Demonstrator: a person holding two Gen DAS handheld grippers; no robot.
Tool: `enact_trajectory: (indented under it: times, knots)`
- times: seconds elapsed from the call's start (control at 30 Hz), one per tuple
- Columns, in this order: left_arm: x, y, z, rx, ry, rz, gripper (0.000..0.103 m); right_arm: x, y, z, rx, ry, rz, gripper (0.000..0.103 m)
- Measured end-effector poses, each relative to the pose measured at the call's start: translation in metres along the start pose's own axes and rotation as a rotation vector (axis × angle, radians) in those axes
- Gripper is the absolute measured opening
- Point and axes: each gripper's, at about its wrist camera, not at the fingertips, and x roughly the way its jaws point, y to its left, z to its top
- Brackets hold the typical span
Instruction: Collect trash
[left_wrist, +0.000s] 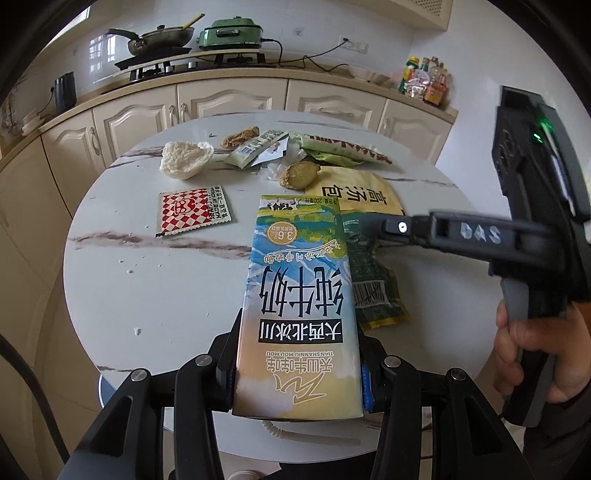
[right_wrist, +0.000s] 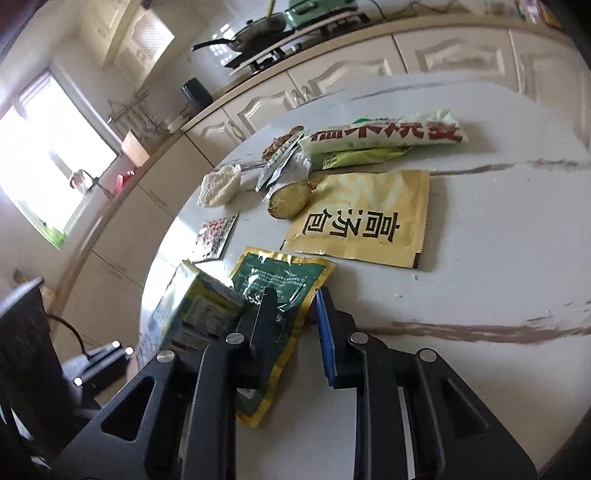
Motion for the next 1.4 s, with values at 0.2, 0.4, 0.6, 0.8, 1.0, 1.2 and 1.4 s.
enact_trajectory:
  times: [0.2, 0.4, 0.6, 0.8, 1.0, 1.2, 1.4]
  knots:
    - [0.001, 0.001, 0.000, -0.003, -0.005, -0.008, 0.044, 0.016, -0.004, 0.009, 0.103, 0.023, 0.037, 0.019]
    - [0.001, 0.002, -0.001, -0.003, -0.006, -0.013, 0.044, 0.030, -0.017, 0.012, 0.221, 0.031, 0.145, 0.017]
    - [0.000, 0.003, -0.001, -0.020, -0.013, -0.003, 0.044, 0.038, -0.007, 0.009, 0.162, 0.035, 0.111, 0.002]
    - [-0.004, 0.007, 0.001, -0.040, -0.030, 0.008, 0.044, 0.019, 0.019, 0.008, 0.017, -0.037, 0.056, 0.001]
    - [-0.020, 0.019, 0.004, -0.068, -0.080, 0.010, 0.044, -0.016, 0.045, 0.011, -0.106, -0.122, -0.011, 0.001]
    - [-0.049, 0.035, 0.008, -0.076, -0.146, 0.008, 0.044, -0.044, 0.091, 0.021, -0.230, -0.190, -0.033, 0.001]
    - [-0.075, 0.054, 0.003, -0.096, -0.196, 0.028, 0.044, -0.049, 0.130, 0.027, -0.333, -0.205, -0.053, 0.001]
